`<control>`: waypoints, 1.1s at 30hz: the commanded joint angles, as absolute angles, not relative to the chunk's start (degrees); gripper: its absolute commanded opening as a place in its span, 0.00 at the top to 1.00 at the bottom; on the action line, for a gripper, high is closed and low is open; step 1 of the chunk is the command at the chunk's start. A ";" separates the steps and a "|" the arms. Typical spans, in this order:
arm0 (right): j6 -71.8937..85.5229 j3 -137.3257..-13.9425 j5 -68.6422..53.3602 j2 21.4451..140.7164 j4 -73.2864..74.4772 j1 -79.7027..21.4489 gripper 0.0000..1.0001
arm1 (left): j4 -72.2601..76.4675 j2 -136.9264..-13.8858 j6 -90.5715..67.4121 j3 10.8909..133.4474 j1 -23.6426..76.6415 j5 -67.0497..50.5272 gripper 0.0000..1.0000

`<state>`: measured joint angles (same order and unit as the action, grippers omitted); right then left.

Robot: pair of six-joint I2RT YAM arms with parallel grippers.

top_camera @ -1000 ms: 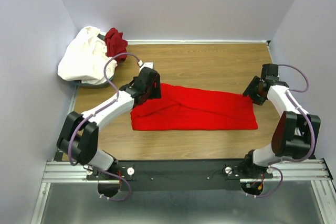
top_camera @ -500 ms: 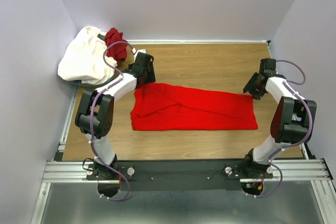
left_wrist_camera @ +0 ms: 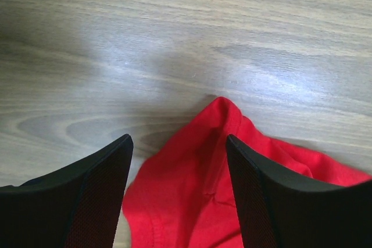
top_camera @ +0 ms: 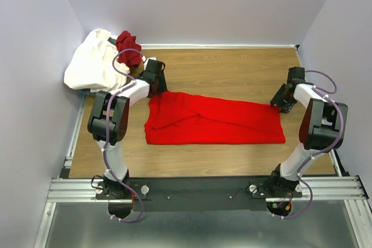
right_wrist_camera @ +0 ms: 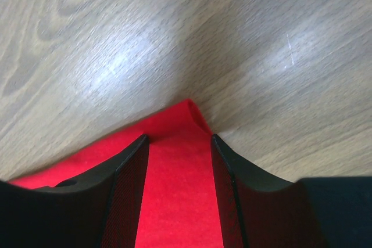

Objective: Fold and stack the t-shirts
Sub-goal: Fold the tshirt

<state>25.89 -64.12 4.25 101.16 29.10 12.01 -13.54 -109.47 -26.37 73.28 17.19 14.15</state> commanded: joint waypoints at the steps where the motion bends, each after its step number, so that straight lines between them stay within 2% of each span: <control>1: 25.58 -65.83 5.80 102.74 28.04 12.57 0.46 | -11.69 -111.97 -26.81 74.71 16.70 12.57 0.28; 7: 25.49 -65.92 6.06 105.12 27.33 12.83 0.51 | -10.38 -114.17 -27.25 74.79 16.00 11.34 0.30; 9: 25.40 -66.09 6.15 105.90 27.07 12.92 0.57 | -10.46 -115.30 -27.16 75.41 16.00 11.42 0.34; 10: 25.23 -66.09 6.15 106.26 27.07 13.01 0.59 | -10.55 -115.57 -27.07 75.50 16.00 11.43 0.38; 13: 24.96 -66.27 6.41 106.79 27.07 13.10 0.73 | -10.99 -116.28 -27.07 76.20 15.82 11.69 0.47; 14: 24.87 -66.44 6.59 107.05 27.07 13.27 0.83 | -10.99 -116.37 -26.98 76.38 15.91 11.69 0.53; 15: 24.87 -66.53 6.77 107.14 27.07 13.18 0.86 | -10.99 -116.72 -26.90 76.55 15.82 11.69 0.55; 16: 24.87 -66.71 6.77 107.31 27.07 13.27 0.88 | -11.25 -116.81 -26.81 76.99 15.82 11.69 0.60; 22: 24.79 -67.24 6.68 107.58 27.16 13.45 0.88 | -11.25 -116.81 -26.81 77.96 15.82 10.55 0.61; 26: 24.79 -67.67 6.59 107.75 27.16 13.62 0.88 | -11.42 -117.68 -25.58 79.27 15.82 9.23 0.87; 28: 24.87 -67.85 6.42 107.49 27.25 13.71 0.89 | -11.69 -118.12 -25.40 79.80 15.82 8.01 0.93; 29: 24.96 -67.94 6.33 107.40 27.25 13.80 0.89 | -11.69 -118.04 -25.31 79.63 15.82 7.74 1.00; 33: 25.05 -68.47 6.33 107.14 27.33 14.41 0.89 | -11.43 -117.34 -25.05 79.72 15.56 7.91 1.00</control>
<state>25.41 -67.35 4.60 105.60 27.46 13.04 -10.85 -116.79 -25.91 78.43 16.19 9.23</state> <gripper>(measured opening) 0.116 0.007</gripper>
